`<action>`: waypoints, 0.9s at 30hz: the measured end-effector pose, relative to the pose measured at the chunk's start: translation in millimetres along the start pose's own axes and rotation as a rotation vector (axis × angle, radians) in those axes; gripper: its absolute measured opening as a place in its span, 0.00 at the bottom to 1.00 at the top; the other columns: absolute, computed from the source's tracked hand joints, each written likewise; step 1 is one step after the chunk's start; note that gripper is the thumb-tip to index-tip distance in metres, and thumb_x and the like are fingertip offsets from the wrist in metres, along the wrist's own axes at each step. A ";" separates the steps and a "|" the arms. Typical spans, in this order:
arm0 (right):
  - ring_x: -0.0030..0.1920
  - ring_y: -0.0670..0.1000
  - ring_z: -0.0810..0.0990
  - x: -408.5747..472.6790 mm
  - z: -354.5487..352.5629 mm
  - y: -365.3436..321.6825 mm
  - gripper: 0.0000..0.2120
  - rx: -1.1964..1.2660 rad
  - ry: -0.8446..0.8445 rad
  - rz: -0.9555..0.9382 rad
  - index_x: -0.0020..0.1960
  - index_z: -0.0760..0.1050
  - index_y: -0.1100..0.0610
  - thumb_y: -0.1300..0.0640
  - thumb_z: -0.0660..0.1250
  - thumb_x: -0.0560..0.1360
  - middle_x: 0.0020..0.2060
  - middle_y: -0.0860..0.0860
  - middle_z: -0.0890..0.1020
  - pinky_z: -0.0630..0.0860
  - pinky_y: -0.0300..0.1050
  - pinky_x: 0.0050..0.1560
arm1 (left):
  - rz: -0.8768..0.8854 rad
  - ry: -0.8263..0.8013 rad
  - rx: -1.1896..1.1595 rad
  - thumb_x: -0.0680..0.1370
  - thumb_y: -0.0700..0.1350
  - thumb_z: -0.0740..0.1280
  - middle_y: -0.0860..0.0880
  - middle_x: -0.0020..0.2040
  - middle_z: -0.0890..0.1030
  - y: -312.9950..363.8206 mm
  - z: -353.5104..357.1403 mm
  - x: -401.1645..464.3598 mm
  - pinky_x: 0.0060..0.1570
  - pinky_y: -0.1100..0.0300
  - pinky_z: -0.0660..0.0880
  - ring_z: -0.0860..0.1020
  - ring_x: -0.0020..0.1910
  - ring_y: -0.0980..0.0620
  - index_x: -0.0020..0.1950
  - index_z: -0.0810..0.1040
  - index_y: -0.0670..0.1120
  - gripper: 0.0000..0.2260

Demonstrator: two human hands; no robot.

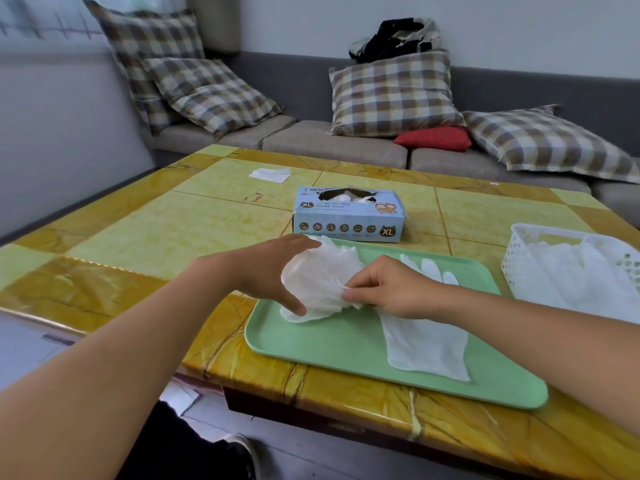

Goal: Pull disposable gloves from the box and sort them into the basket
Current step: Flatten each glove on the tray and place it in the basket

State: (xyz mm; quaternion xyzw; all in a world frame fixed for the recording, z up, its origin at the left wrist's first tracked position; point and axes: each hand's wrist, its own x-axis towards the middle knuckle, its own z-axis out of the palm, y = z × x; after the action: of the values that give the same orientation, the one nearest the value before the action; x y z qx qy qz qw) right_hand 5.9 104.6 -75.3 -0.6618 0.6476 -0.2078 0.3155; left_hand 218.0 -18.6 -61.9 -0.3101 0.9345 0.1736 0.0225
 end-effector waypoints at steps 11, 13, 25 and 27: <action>0.42 0.50 0.83 -5.7 -25.9 6.5 0.08 0.498 0.076 0.090 0.48 0.83 0.64 0.65 0.78 0.70 0.41 0.56 0.85 0.82 0.43 0.49 | -0.064 0.007 -0.073 0.67 0.55 0.81 0.51 0.78 0.64 -8.8 13.4 23.0 0.73 0.50 0.66 0.66 0.74 0.48 0.82 0.47 0.54 0.55; 0.40 0.50 0.83 -10.6 -25.6 7.8 0.09 0.488 0.083 0.109 0.47 0.82 0.66 0.67 0.78 0.68 0.40 0.57 0.85 0.81 0.41 0.44 | -0.073 -0.089 -0.071 0.66 0.57 0.81 0.55 0.81 0.57 -10.1 8.8 21.2 0.76 0.49 0.61 0.60 0.77 0.51 0.82 0.46 0.57 0.55; 0.38 0.48 0.83 -15.7 -34.2 -7.0 0.04 0.778 0.047 0.165 0.48 0.75 0.57 0.63 0.70 0.78 0.37 0.51 0.84 0.81 0.49 0.55 | -0.015 0.027 -0.009 0.72 0.59 0.76 0.53 0.79 0.60 3.5 29.2 35.6 0.75 0.55 0.60 0.62 0.76 0.51 0.81 0.56 0.52 0.43; 0.45 0.51 0.83 -25.9 -49.8 -11.5 0.02 0.718 0.024 0.094 0.50 0.76 0.58 0.62 0.69 0.78 0.44 0.56 0.84 0.81 0.49 0.57 | -0.015 0.048 -0.006 0.74 0.58 0.75 0.53 0.75 0.67 1.3 29.1 40.8 0.72 0.53 0.65 0.68 0.72 0.50 0.79 0.62 0.53 0.38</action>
State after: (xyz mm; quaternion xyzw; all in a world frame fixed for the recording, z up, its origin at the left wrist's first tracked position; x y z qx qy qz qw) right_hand -21.7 122.3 -28.3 -0.4759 0.5667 -0.4150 0.5293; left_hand 182.4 -31.1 -94.9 -0.3210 0.9319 0.1688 0.0003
